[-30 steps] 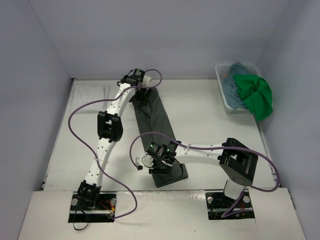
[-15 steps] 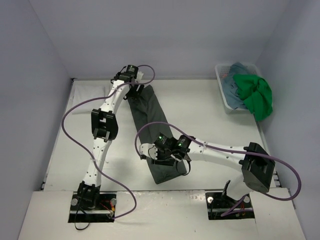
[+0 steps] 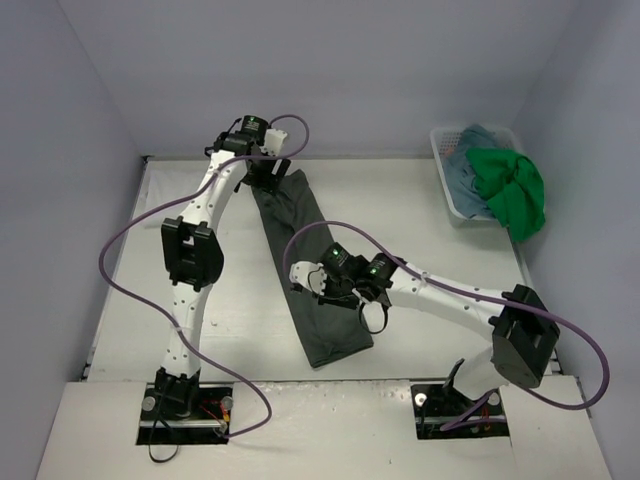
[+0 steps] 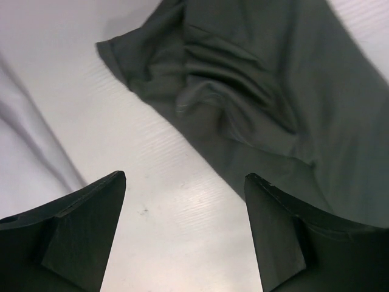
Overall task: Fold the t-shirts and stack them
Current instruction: Fold the tshirt
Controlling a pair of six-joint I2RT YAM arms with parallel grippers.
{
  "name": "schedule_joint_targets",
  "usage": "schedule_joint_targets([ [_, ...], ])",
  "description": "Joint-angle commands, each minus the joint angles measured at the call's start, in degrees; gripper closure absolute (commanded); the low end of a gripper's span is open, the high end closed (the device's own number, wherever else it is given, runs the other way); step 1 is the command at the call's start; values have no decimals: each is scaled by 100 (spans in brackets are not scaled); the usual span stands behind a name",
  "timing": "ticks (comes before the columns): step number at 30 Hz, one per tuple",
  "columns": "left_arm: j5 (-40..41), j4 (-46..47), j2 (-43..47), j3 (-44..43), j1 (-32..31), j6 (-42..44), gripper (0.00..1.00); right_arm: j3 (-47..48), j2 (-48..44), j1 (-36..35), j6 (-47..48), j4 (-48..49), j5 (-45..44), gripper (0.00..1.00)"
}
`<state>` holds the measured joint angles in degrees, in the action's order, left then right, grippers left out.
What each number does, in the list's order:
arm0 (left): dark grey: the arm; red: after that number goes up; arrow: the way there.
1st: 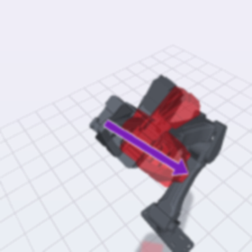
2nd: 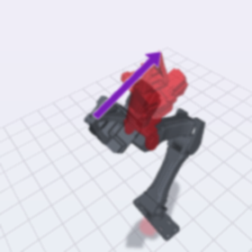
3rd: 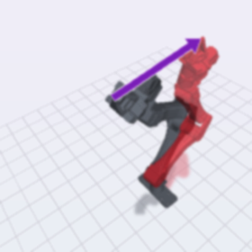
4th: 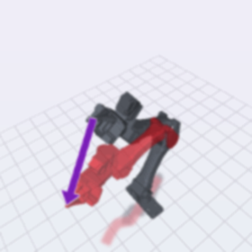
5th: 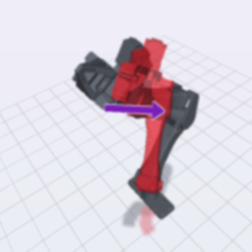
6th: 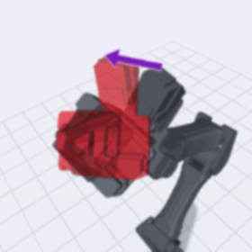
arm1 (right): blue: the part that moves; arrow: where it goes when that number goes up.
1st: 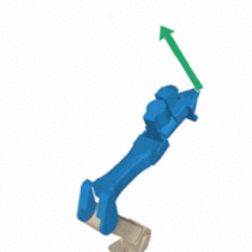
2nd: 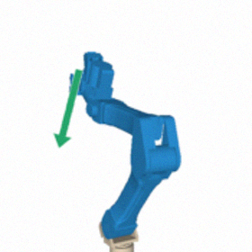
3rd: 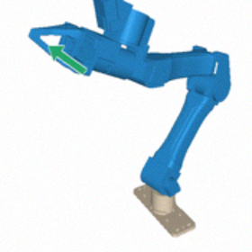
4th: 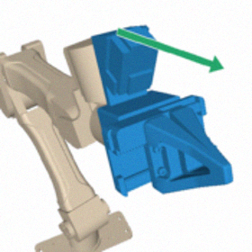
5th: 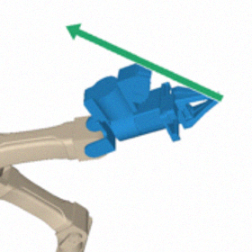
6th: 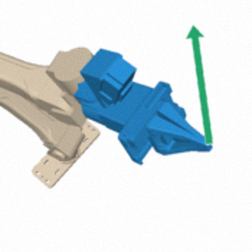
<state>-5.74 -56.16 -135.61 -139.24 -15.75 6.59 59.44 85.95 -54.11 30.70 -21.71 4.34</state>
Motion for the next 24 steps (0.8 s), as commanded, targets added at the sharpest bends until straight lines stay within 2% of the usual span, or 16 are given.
schedule_joint_targets([
  [1,-884,44,396,-15,-16,-158,27,314,-395,75,6,-8,48,100],
  [6,-1324,-62,-272,-428,-60,-237,40,270,-105,216,6,71,357,100],
  [9,-1377,-70,-624,-762,-95,-219,55,217,9,225,50,141,401,100],
  [10,-1386,-88,-807,-850,-86,-246,61,217,35,234,85,150,427,100],
  [11,-1430,-97,-887,-937,-95,-246,73,200,97,243,103,159,436,100],
  [14,-1483,-88,-1160,-1149,-113,-307,93,164,202,243,156,185,471,100],
  [16,-1527,-88,-1283,-1193,-121,-316,97,112,299,251,173,220,471,100],
  [21,-1291,-114,-1389,-1141,-130,-308,99,24,440,252,182,291,542,100],
  [24,-1027,-88,-1162,-913,-130,-237,100,6,493,252,182,308,559,100],
])
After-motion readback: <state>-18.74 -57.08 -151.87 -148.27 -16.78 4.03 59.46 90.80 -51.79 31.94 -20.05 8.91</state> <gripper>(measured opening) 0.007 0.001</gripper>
